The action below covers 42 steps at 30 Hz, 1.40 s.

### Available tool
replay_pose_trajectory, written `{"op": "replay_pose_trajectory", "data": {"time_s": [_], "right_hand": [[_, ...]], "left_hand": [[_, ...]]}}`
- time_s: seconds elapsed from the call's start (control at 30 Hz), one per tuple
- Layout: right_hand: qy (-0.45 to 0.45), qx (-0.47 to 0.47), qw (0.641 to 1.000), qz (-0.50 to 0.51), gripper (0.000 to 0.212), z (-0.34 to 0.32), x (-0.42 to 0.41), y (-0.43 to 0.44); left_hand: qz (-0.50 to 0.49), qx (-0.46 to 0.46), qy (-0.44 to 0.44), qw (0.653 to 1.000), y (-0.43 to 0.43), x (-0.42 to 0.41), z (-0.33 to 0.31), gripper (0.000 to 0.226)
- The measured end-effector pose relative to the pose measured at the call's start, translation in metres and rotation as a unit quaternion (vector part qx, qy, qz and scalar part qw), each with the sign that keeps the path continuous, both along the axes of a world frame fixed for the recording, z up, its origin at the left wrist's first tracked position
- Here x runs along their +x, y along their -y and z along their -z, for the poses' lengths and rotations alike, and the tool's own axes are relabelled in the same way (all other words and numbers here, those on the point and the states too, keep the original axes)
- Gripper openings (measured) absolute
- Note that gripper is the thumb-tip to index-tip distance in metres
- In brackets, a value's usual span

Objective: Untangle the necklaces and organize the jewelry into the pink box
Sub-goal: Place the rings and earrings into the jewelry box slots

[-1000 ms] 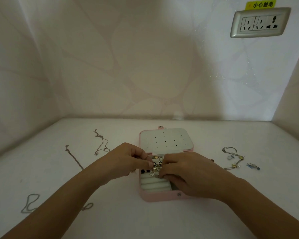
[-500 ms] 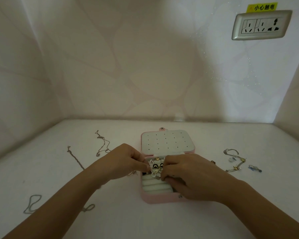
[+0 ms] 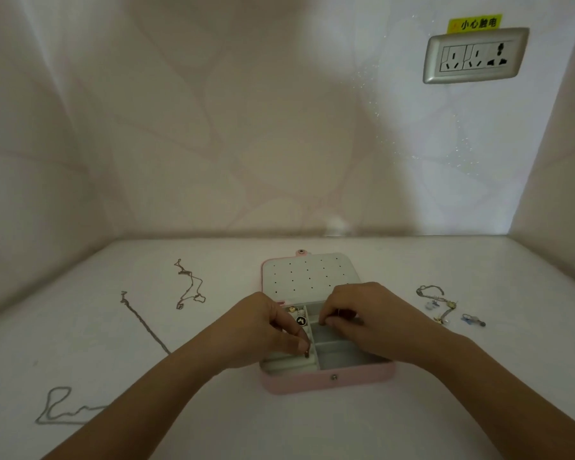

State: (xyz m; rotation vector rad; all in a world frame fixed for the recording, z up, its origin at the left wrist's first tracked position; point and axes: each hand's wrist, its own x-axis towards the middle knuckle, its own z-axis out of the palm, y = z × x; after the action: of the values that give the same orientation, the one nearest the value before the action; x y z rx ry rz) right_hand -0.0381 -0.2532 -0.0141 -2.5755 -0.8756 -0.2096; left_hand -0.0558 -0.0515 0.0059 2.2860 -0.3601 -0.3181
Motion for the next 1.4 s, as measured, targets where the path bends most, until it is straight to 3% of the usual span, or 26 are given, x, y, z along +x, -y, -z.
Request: {"op": "replay_pose_trajectory", "data": {"time_s": [0.6, 0.83, 1.03, 1.27, 1.4], "right_hand": [[0.010, -0.017, 1.000, -0.002, 0.016, 0.001, 0.002, 0.001], [0.009, -0.024, 1.000, 0.000, 0.017, 0.000, 0.000, 0.001], [0.002, 0.002, 1.000, 0.004, 0.015, -0.001, 0.001, 0.002], [-0.018, 0.105, 0.989, 0.099, 0.016, -0.027, 0.002, 0.033], [-0.044, 0.108, 0.970, 0.212, 0.015, -0.034, 0.009, 0.072]], "left_hand": [[-0.029, 0.060, 0.051, 0.996, 0.012, 0.001, 0.006, 0.007], [-0.055, 0.084, 0.109, 0.989, 0.014, 0.003, 0.008, 0.023], [-0.043, 0.072, 0.110, 0.990, 0.012, 0.004, 0.010, 0.029], [-0.070, -0.068, 0.123, 0.988, 0.004, 0.011, 0.012, 0.018], [-0.017, -0.054, 0.152, 0.987, 0.012, 0.018, 0.007, 0.008]]}}
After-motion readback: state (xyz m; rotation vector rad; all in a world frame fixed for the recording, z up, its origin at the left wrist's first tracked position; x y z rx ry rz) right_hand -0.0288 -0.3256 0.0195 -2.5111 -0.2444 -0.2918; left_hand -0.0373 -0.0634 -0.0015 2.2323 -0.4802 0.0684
